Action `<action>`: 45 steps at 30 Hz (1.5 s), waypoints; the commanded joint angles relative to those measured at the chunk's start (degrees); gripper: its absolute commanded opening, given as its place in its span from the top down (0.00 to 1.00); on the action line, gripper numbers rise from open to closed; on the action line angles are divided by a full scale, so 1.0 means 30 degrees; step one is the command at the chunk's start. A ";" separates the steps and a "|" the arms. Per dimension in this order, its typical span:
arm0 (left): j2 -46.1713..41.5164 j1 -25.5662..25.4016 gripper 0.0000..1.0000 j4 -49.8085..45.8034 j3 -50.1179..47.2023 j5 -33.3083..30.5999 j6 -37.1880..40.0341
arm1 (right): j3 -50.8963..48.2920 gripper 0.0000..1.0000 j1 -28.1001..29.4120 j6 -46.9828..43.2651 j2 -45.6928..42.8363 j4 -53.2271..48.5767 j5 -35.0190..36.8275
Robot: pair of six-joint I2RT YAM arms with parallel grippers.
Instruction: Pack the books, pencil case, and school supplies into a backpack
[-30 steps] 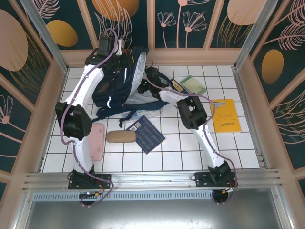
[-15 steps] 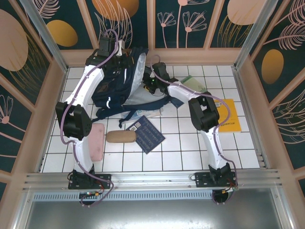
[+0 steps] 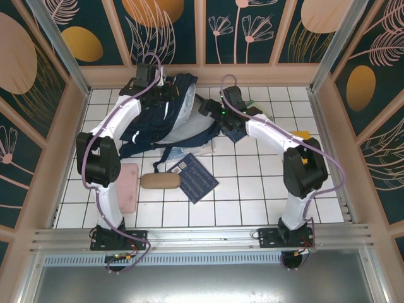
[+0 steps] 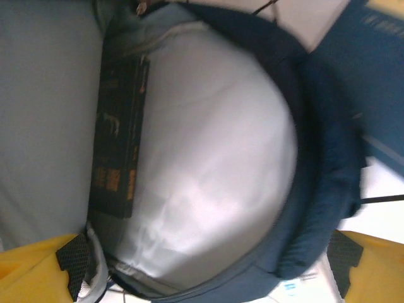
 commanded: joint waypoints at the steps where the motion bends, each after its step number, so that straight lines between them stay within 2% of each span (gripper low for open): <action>1: -0.0672 0.0267 1.00 0.1951 -0.0150 0.0312 -0.0980 | -0.0904 0.15 -0.1139 -0.0840 -0.1260 -0.0904 0.1677; 4: -0.0773 0.0272 1.00 0.2154 -0.0443 0.0525 -0.1125 | -0.0943 0.49 -0.1905 -0.1871 -0.0993 -0.1053 0.1816; 8: -0.0860 0.0255 1.00 0.2203 -0.0651 0.0600 -0.1018 | -0.0468 0.89 -0.2846 -0.3053 0.0461 -0.1476 0.1883; 10: -0.0893 0.0273 1.00 0.2086 -0.0695 0.0706 -0.1009 | -0.0302 0.99 -0.3366 -0.3550 0.1347 -0.1459 0.1669; 14: -0.0806 0.0249 1.00 0.1787 -0.0666 0.0674 -0.1166 | 0.0160 1.00 -0.4397 -0.4669 0.3202 -0.1159 0.0774; 17: -0.0806 0.0273 0.99 0.1600 -0.0878 0.0352 -0.1218 | 0.0586 1.00 -0.4944 -0.5225 0.4454 -0.1420 0.1019; 22: -0.1084 0.0224 0.96 0.1106 -0.1321 -0.0170 -0.1133 | -0.0065 1.00 -0.5329 -0.5666 0.5228 -0.0808 0.0684; 24: -0.1273 0.0246 0.87 0.0999 -0.1573 -0.0180 -0.1158 | -0.0501 1.00 -0.5351 -0.5652 0.5299 -0.0650 0.0530; 26: -0.1474 0.0196 0.71 0.0940 -0.1899 -0.0194 -0.1296 | -0.1253 1.00 -0.5370 -0.5330 0.5114 -0.0616 0.0760; 27: -0.1572 0.0179 0.65 0.0912 -0.2076 -0.0274 -0.1400 | -0.1652 1.00 -0.5343 -0.5062 0.4905 -0.0684 0.1017; 33: -0.2190 -0.0639 0.59 0.1394 -0.3585 -0.0509 -0.2033 | -0.5859 1.00 -0.4803 -0.3104 0.1879 -0.0018 0.1910; 45: -0.1951 -0.5289 0.59 0.4157 -0.6815 0.0331 -0.4233 | -1.2837 1.00 -0.0093 0.3149 -0.4183 -0.0098 0.3269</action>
